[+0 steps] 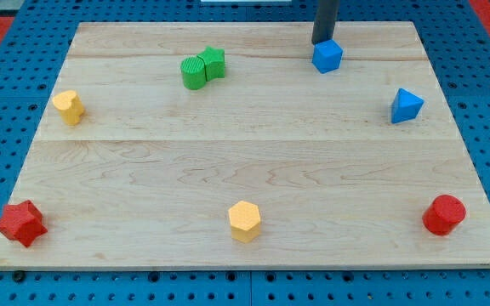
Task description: Push blue triangle into blue cube
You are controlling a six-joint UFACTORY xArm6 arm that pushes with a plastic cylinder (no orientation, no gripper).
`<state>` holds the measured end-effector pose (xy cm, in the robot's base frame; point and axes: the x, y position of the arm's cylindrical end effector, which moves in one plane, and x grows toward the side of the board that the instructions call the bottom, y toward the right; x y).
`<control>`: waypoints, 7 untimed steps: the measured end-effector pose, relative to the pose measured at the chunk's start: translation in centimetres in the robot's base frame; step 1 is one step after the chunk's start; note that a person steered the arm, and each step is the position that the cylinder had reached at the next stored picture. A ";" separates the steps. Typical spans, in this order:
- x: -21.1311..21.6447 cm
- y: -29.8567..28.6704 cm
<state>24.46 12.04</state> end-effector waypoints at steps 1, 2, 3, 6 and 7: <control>-0.5 1.7; 0.4 9.4; 4.2 13.2; 17.1 15.4; 15.1 11.8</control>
<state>39.57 23.79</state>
